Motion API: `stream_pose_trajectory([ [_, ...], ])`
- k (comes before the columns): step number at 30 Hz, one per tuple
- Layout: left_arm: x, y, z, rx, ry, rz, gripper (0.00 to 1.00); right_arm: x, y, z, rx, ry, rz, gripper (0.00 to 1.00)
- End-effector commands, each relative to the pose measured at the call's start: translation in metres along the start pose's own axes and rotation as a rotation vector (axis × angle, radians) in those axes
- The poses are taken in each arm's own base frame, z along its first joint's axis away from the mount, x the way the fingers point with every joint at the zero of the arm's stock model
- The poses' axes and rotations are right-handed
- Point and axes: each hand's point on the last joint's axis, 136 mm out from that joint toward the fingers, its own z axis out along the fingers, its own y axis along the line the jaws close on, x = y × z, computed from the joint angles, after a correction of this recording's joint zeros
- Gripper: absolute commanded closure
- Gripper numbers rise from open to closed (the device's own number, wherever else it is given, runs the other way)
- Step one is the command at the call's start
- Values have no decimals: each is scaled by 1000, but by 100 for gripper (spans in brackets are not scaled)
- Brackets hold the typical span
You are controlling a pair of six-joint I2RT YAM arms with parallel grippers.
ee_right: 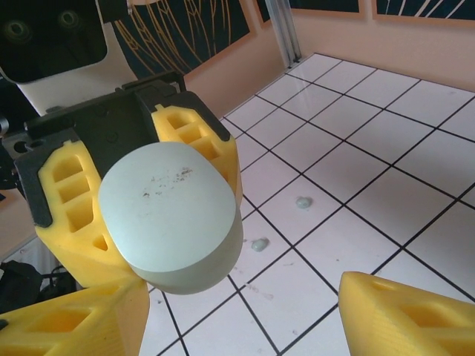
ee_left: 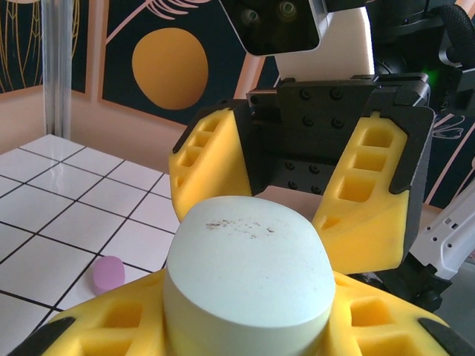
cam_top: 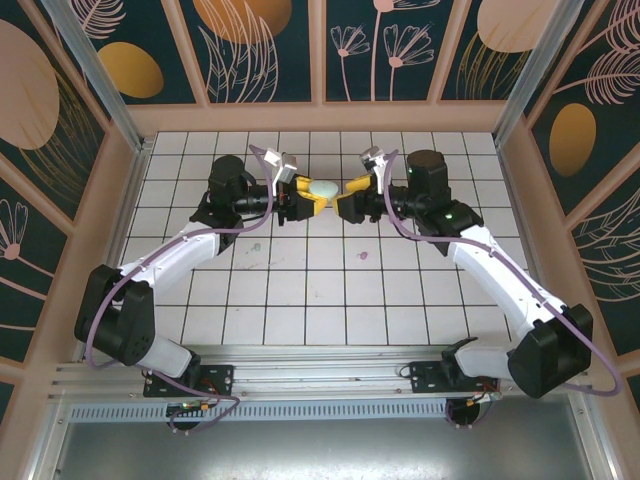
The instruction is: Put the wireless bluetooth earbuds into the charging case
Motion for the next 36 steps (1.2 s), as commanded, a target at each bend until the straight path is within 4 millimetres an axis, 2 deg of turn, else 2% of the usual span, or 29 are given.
stream_pose_trajectory([
  [1, -7, -23, 3, 93, 10, 50, 74, -29, -1, -3, 4, -71, -15, 32],
  [28, 6, -15, 7, 96, 39, 28, 75, -35, -14, -5, -99, -81, 137, 34],
  [36, 5, -15, 8, 98, 39, 30, 74, -34, -26, 1, -87, -80, 198, 35],
])
